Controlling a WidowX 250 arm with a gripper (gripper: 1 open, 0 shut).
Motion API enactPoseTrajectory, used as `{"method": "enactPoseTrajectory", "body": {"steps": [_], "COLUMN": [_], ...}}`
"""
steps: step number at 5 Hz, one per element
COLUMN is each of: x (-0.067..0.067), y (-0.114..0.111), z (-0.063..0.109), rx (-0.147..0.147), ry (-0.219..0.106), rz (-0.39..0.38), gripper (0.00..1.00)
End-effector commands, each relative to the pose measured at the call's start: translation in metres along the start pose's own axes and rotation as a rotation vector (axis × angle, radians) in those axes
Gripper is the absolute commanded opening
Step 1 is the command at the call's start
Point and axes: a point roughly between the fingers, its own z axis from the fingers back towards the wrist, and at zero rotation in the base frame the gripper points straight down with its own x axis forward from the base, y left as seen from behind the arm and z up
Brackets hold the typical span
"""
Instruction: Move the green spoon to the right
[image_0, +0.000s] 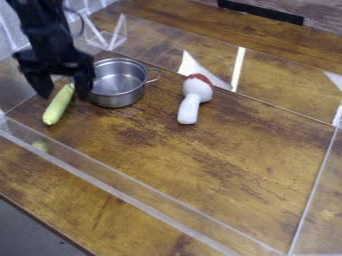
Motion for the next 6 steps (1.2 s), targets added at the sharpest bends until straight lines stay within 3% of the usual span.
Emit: {"method": "enactPoseTrajectory", "body": {"steps": [1,2,5,6], "x": [0.006,0.010,0.041,0.044], "y": [0.018,0.029,0.030,0.032], "z": [-0.005,-0.012,-0.017,-0.010], "rx": [0.020,0.024,0.016,0.029], "ry": [-0.030,-0.029,-0.013,0.001], "rz": [0.048,0.083,0.102,0.135], "gripper": [1.00,1.00,1.00,1.00]}}
